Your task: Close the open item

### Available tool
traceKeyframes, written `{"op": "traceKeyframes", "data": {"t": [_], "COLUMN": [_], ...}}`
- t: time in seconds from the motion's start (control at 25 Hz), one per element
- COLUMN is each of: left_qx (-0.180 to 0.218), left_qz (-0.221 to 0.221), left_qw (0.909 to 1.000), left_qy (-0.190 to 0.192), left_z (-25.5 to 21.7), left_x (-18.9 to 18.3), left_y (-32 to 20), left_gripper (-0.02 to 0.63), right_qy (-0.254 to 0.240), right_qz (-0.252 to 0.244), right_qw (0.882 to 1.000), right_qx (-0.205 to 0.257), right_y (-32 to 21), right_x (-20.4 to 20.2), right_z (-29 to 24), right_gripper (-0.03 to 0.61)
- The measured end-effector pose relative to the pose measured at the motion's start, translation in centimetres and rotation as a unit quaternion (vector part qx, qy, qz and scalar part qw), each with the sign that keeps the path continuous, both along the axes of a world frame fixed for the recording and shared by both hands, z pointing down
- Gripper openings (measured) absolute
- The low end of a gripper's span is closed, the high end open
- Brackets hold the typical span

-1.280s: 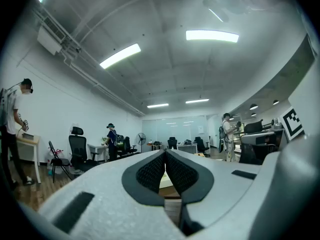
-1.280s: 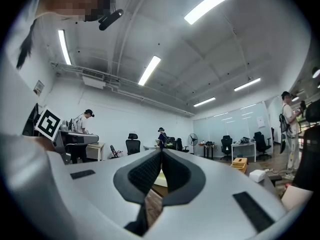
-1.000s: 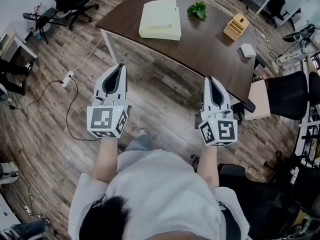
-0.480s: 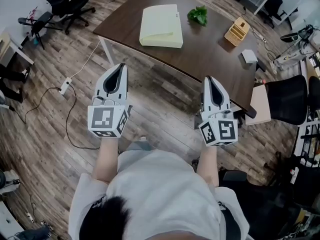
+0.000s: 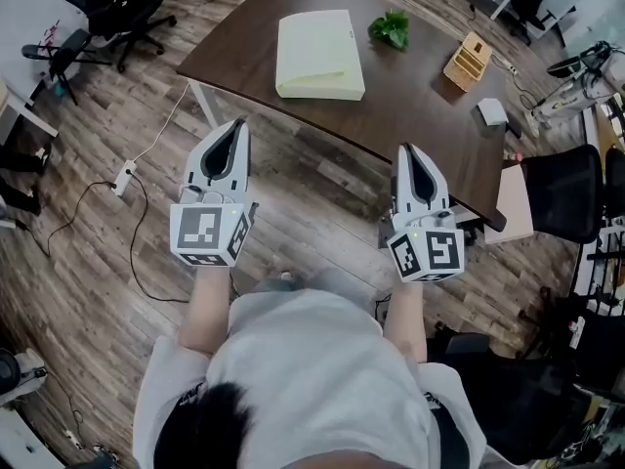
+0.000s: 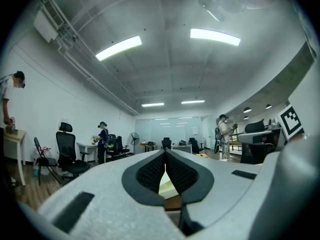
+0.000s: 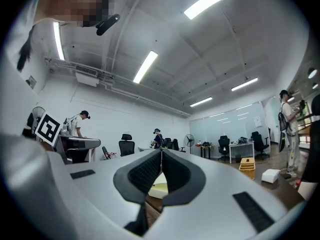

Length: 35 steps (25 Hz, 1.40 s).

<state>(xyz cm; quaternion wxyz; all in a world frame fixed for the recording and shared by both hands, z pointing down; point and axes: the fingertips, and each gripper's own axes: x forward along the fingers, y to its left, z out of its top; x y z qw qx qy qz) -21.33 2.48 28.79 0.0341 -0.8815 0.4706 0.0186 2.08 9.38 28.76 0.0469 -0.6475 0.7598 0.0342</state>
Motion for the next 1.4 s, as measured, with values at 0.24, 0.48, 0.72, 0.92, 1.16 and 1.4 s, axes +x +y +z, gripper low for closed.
{"op": "traceKeyframes", "data": {"t": [0.24, 0.48, 0.72, 0.92, 1.16, 1.4], "left_qx": [-0.012, -0.017, -0.009, -0.003, -0.001, 0.003], "left_qz": [0.011, 0.008, -0.013, -0.03, -0.052, -0.076], "left_qw": [0.9999, 0.9998, 0.9999, 0.9995, 0.9986, 0.9971], "left_qy": [0.004, 0.0, -0.004, -0.005, -0.01, -0.011], "left_z": [1.1, 1.7, 1.0, 0.0, -0.2, -0.4], "left_x": [0.8, 2.5, 4.6, 7.0, 9.8, 12.1], "left_y": [-2.9, -6.5, -11.1, -14.9, -18.9, -22.1], "left_gripper": [0.008, 0.008, 0.008, 0.008, 0.008, 0.008], "right_qy": [0.007, 0.003, -0.003, -0.005, -0.012, -0.014], "right_qz": [0.012, 0.007, -0.015, -0.032, -0.053, -0.082], "right_qw": [1.0, 1.0, 1.0, 0.999, 0.998, 0.996], "right_qx": [-0.015, -0.019, -0.012, -0.007, -0.008, -0.007], "right_y": [-2.2, -6.0, -11.8, -16.6, -21.7, -26.0], "right_x": [0.8, 2.7, 4.9, 7.5, 10.7, 12.8], "right_z": [0.9, 1.7, 1.2, 0.4, 0.4, 0.4], "right_gripper": [0.014, 0.014, 0.014, 0.014, 0.014, 0.014]}}
